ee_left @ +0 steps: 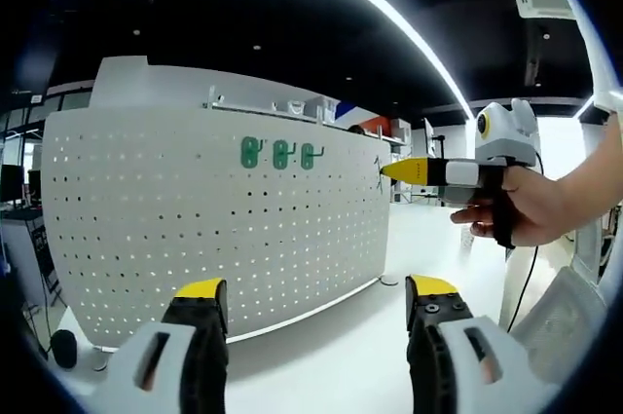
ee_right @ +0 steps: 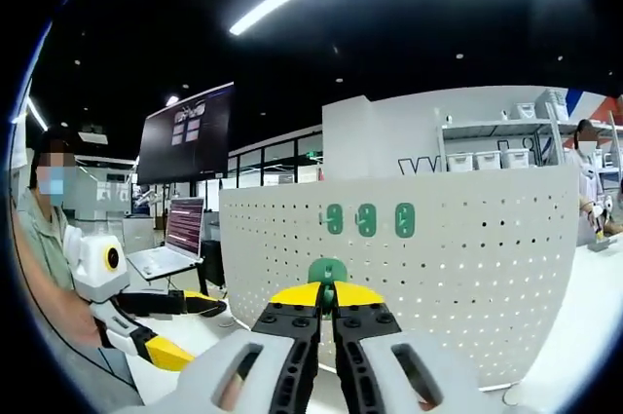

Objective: Insert the hook assembly into the mounting plate slot until the hook locks in place.

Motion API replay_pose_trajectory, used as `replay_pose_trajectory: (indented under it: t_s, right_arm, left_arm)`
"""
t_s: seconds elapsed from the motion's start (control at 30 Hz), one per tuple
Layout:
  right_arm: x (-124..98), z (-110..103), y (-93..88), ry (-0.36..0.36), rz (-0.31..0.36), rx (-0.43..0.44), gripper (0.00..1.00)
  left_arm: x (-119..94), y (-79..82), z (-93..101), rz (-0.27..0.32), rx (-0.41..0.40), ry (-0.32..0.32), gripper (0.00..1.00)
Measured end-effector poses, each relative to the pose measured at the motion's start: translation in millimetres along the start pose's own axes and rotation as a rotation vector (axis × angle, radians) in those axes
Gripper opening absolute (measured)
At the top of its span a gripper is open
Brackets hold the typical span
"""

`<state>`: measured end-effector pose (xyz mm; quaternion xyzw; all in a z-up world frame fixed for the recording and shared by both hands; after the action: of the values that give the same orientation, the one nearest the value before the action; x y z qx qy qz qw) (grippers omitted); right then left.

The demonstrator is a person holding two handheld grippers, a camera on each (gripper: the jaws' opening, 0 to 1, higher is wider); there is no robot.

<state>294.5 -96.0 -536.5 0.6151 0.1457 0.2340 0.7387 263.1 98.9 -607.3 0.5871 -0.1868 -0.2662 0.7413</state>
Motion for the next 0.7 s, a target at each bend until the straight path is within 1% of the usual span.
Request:
replay_pose_trajectory:
  t_s: [0.13, 0.17, 0.23, 0.3, 0.4, 0.47, 0.7]
  right_arm:
    - [1, 7, -1.0, -0.018, -0.001, 0.015, 0.01]
    - [2, 9, -1.3, -0.026, 0.003, 0.03, 0.01]
    - [3, 11, -2.4, -0.031, 0.001, 0.029, 0.01]
    - [5, 13, -2.8, -0.031, 0.005, 0.03, 0.01]
    - [7, 19, -3.6, -0.05, 0.002, 0.029, 0.01]
    - [8, 24, -2.8, -0.066, 0.004, 0.026, 0.01]
    - [15, 37, 2.8, -0.099, 0.011, 0.007, 0.01]
  left_arm:
    - [-5, -3.7, -4.1, -0.012, -0.006, 0.012, 0.76]
    - [-6, -4.6, -4.6, -0.016, -0.002, 0.012, 0.76]
    - [-9, -4.6, -7.4, -0.026, 0.007, 0.019, 0.75]
    - [-12, -2.2, -10.8, -0.011, -0.009, 0.022, 0.76]
    - [-14, 0.5, -12.4, -0.007, 0.002, 0.03, 0.77]
    - [-17, 5.0, -12.8, 0.012, 0.0, 0.034, 0.77]
    - [-25, 4.5, -13.8, 0.02, -0.016, 0.053, 0.76]
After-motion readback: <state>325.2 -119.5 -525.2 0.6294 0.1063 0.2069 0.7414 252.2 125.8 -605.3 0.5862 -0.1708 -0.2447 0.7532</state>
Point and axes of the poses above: the point that each gripper's makers call its tool centre point, and the gripper's own axes: x roughly forward along the fingers, z roughly to its right, y roughly out of its top, the point moved 6 cm from there along -x, roughly backward along the fingers, and after that the axes turned 12 degrees about -x, right-handed, at the moved point
